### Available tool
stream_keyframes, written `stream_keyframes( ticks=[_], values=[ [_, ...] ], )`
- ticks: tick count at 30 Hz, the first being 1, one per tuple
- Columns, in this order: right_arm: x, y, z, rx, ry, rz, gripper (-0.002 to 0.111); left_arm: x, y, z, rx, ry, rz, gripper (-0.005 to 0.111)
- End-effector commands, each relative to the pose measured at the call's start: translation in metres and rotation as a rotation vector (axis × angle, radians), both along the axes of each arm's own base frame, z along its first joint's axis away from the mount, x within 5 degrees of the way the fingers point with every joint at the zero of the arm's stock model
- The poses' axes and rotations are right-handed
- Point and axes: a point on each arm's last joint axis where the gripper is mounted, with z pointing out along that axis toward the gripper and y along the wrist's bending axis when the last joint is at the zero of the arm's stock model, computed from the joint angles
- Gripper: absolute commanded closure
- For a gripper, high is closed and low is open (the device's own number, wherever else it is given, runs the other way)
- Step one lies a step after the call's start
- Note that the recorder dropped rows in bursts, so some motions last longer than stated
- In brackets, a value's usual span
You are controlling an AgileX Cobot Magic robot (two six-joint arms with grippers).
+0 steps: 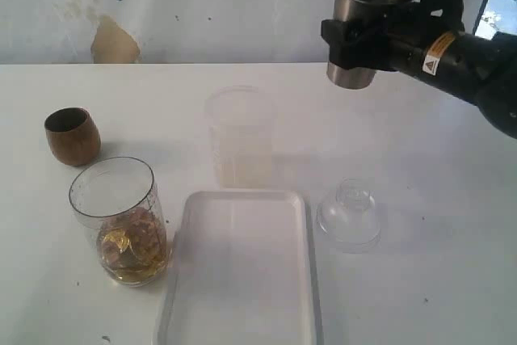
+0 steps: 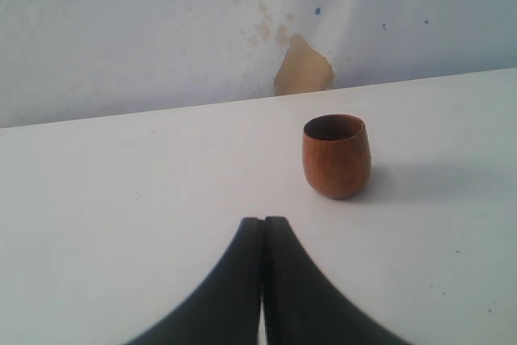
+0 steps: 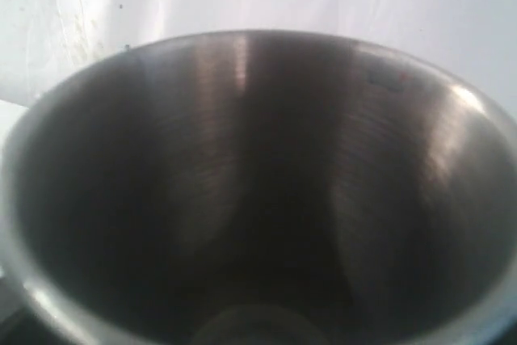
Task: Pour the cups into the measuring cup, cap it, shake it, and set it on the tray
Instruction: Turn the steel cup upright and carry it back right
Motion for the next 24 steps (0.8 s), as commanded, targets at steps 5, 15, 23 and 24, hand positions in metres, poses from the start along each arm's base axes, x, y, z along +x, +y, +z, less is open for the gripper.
stream_keyframes(
  ticks=[5,15,23,24],
  values=[
    [0.019,-0.011,-0.058,0.027,0.054,0.028,0.108,0.000,0.000,-0.001,-0.002,-0.002,-0.002,0.107],
    [0.032,-0.007,-0.115,-0.008,0.077,0.083,0.108,0.000,0.000,-0.001,-0.002,-0.002,-0.002,0.107],
    [0.032,-0.004,-0.130,-0.018,0.040,0.114,0.108,0.000,0.000,-0.001,-0.002,-0.002,-0.002,0.107],
    [0.032,-0.004,-0.132,-0.021,0.044,0.117,0.108,0.000,0.000,-0.001,-0.002,-0.002,-0.002,0.107]
  ],
)
